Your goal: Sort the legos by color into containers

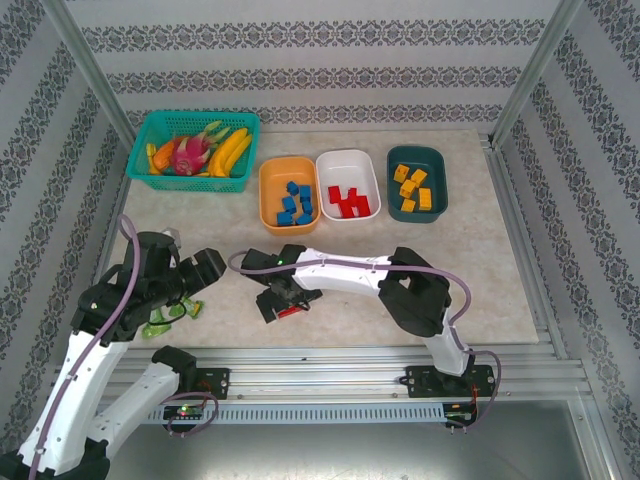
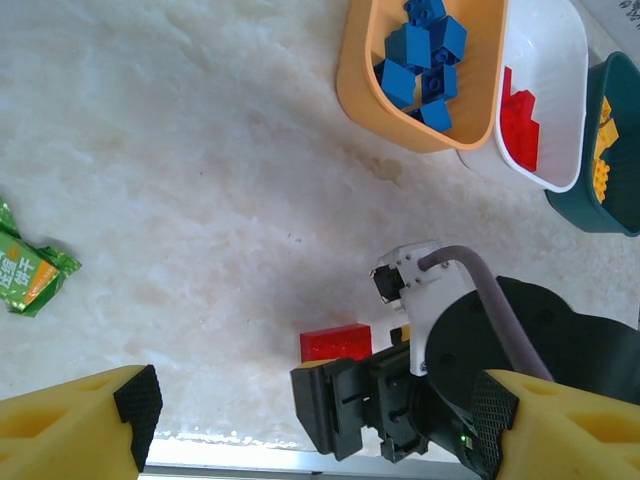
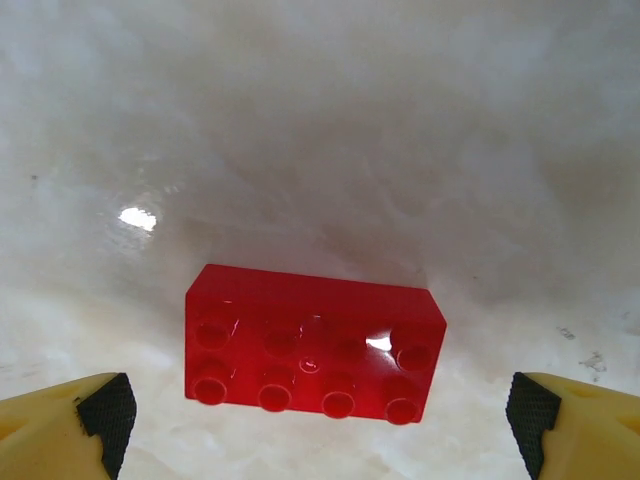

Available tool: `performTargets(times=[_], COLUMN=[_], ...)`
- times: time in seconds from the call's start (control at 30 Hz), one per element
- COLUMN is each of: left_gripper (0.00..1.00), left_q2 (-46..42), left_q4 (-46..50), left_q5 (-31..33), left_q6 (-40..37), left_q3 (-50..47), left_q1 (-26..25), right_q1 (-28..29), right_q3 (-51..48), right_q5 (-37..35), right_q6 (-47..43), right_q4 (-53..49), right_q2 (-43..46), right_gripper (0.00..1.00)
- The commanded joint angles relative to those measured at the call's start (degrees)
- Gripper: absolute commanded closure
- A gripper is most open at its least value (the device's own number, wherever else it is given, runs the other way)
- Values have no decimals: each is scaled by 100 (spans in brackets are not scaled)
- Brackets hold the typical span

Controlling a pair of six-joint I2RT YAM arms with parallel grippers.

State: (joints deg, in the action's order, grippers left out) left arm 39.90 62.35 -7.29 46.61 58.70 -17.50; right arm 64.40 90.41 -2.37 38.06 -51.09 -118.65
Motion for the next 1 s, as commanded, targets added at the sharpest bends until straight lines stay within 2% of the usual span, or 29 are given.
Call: performTargets(times=[0.0,0.17,0.33,0.43,0.5,0.77,0.97], left_gripper=[17,17,17,18,18,18,18], left_q2=[-58,-152,-184,-182,-172,-143,36], left_q4=[306,486,498,499,502,336,-701], left_q5=[-36,8,-73,-73,-80,-229,-1123], left_q6=[89,-20,-5,-32,-46,-48,16], left_q3=[67,213,228,255,256,192,-138], left_q1=[36,35,34,30,34,31,20], right_q1=[57,79,62,57,63,-10,-585], right_q3=[266,332,476,494,486,282,369], right_q5=[-140,-144,-297,-287,-286,-606,-929], right_q6=[299,548,648,706,721,687,451], right_q4=[-186,-163,-284,-296,-331,-359,-686], right_q2=[-270,-520,-707,-759,-748,-99,756], right_gripper=[3,6,17,30,36,44,45])
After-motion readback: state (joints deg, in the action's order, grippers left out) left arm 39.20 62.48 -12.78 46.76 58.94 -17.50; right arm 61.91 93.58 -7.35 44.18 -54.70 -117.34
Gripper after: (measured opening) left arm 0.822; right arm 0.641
